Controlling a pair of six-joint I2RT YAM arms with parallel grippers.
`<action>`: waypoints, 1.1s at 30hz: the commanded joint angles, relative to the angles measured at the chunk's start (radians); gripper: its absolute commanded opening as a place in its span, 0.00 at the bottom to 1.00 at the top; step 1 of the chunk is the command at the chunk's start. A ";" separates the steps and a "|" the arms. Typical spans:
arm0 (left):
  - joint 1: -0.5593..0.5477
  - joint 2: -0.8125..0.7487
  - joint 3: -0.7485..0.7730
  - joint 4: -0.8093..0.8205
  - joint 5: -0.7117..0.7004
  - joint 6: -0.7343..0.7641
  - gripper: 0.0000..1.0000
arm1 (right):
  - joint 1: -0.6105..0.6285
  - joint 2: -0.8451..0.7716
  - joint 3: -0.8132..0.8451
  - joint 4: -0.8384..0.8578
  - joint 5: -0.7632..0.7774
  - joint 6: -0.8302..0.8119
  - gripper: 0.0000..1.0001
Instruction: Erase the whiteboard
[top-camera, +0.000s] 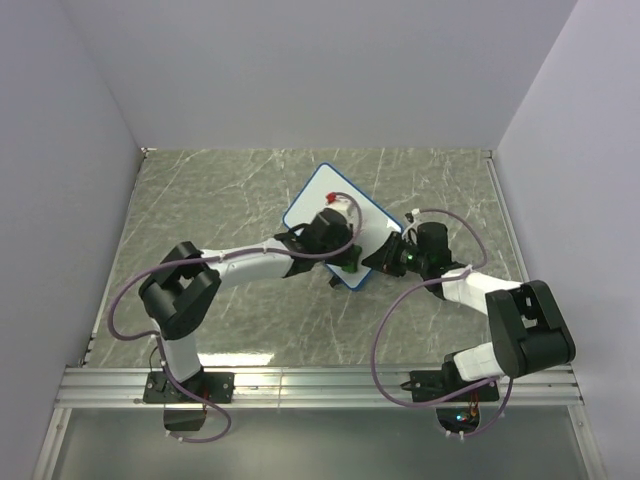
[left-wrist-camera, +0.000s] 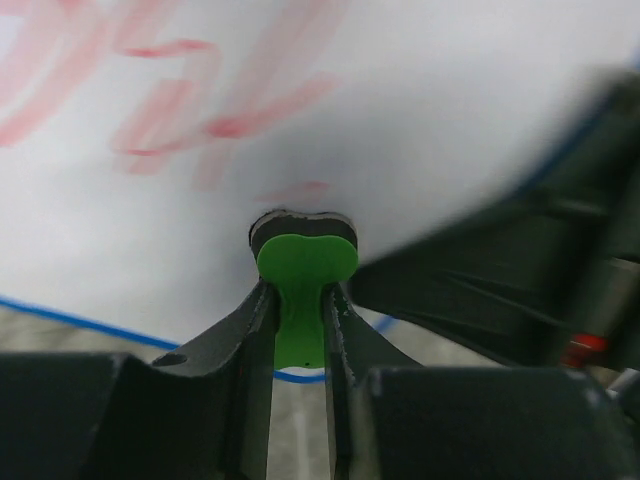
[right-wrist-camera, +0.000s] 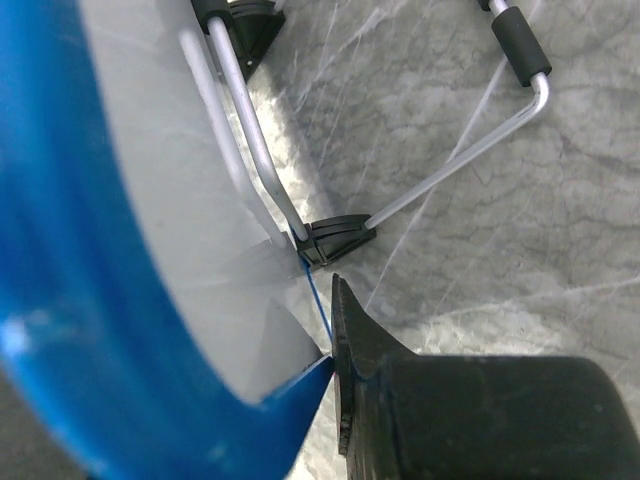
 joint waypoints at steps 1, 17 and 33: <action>-0.060 0.061 0.084 -0.031 0.076 -0.012 0.00 | 0.059 0.044 0.028 -0.103 0.049 0.005 0.00; 0.323 0.199 0.259 -0.145 0.071 0.123 0.00 | 0.071 -0.088 -0.015 -0.243 0.044 -0.042 0.00; 0.241 0.190 0.273 -0.159 0.133 0.151 0.00 | 0.074 -0.070 0.035 -0.287 0.027 -0.071 0.00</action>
